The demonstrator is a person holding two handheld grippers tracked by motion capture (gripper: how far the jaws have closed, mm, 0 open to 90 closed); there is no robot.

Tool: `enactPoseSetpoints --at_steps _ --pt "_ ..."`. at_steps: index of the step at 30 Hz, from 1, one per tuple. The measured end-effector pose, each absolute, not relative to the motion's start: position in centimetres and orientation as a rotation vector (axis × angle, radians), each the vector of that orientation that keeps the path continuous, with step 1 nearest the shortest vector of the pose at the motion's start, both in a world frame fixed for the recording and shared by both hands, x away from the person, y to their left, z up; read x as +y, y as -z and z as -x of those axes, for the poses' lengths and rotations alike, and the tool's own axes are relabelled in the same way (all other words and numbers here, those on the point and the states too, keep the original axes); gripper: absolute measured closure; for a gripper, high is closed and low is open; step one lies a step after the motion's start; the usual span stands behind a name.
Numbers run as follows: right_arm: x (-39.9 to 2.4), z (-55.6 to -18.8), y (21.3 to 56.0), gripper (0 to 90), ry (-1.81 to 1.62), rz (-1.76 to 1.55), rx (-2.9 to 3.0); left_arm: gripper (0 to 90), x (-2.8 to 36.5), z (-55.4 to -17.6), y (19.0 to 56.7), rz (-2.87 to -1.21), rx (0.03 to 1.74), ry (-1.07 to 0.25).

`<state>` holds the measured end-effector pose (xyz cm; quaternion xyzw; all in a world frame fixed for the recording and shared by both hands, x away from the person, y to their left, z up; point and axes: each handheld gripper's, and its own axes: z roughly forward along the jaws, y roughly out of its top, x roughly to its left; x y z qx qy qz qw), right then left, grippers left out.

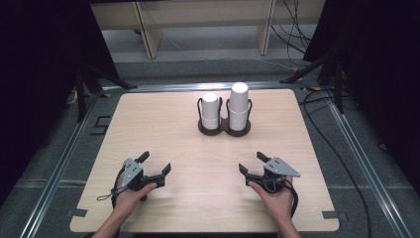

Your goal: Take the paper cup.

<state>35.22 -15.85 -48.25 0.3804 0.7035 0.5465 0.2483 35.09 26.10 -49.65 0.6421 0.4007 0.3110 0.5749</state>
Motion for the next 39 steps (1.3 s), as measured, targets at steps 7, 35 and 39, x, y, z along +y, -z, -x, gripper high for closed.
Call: enactPoseSetpoints --at_steps 7,35,39 --pt "-15.5 -36.2 47.7 19.5 -1.474 -0.983 1.920 7.8 24.9 -37.6 49.0 -1.584 0.867 -0.731" --pt "-10.2 -42.5 43.2 20.4 -1.540 -0.928 1.913 13.9 17.1 -49.1 46.6 -1.743 0.731 -0.715" --pt "-8.9 -44.5 42.3 21.0 -1.525 -0.894 1.909 14.2 16.2 -50.0 46.9 -1.752 0.731 -0.722"
